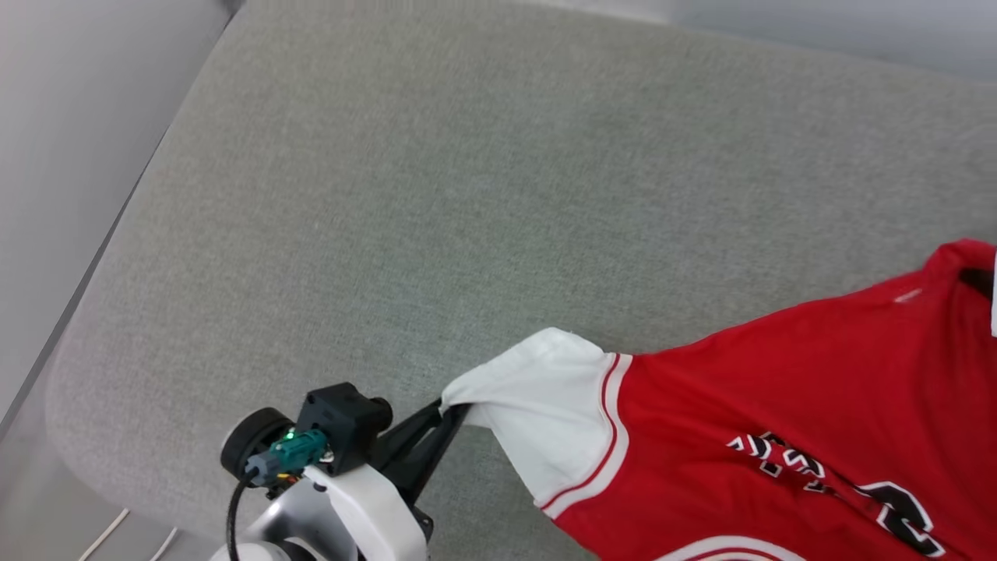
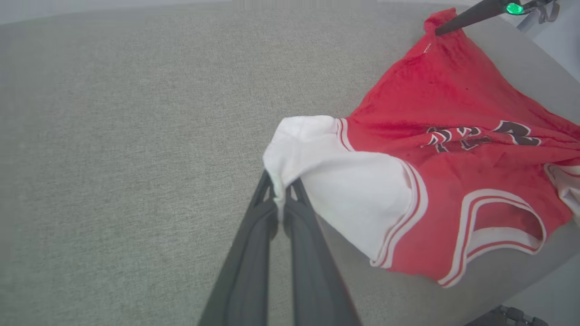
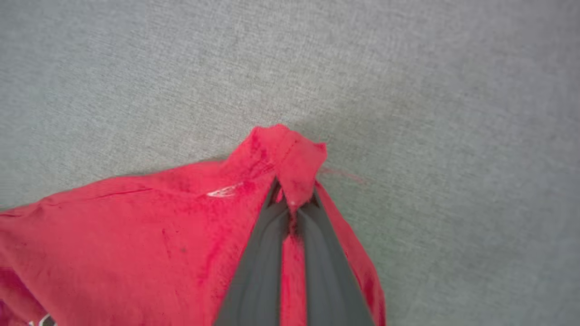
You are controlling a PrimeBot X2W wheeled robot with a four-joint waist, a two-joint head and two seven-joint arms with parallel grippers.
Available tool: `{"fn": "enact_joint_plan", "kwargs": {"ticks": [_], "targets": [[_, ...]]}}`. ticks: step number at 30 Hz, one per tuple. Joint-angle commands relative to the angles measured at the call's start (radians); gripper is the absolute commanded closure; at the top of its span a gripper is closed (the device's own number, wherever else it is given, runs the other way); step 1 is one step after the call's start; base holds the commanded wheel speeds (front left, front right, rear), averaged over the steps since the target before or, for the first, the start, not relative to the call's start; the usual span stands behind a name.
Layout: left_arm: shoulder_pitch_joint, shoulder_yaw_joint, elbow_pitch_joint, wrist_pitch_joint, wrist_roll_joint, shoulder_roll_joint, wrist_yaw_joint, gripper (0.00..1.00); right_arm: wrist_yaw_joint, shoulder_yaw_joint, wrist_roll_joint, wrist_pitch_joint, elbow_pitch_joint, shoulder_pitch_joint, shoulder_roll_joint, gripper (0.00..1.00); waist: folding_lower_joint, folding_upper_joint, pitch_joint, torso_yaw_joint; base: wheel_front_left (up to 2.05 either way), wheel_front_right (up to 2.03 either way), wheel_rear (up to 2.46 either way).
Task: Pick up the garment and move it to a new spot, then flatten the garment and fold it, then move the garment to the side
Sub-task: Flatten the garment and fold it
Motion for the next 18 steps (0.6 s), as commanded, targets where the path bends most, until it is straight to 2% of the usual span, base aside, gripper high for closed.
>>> {"fn": "enact_joint_plan", "kwargs": {"ticks": [1, 7, 18], "targets": [[0.007, 0.015, -0.014, 0.003, -0.002, 0.014, 0.008, 1.00, 0.000, -0.011, 0.029, -0.023, -0.004, -0.006, 0.000, 1.00, 0.0000, 0.0000, -0.060, -0.042, 0.00, 0.00, 0.00], [-0.021, 0.044, -0.037, -0.004, 0.002, 0.025, 0.023, 1.00, 0.000, -0.040, 0.083, -0.080, -0.047, 0.023, 0.006, 1.00, 0.0000, 0.0000, -0.142, -0.077, 0.00, 0.00, 0.00], [-0.058, 0.144, -0.089, -0.036, 0.003, 0.067, 0.068, 1.00, 0.000, -0.039, 0.145, -0.149, -0.229, 0.071, 0.023, 1.00, 0.0000, 0.0000, -0.240, -0.144, 0.00, 0.00, 0.00]]}}
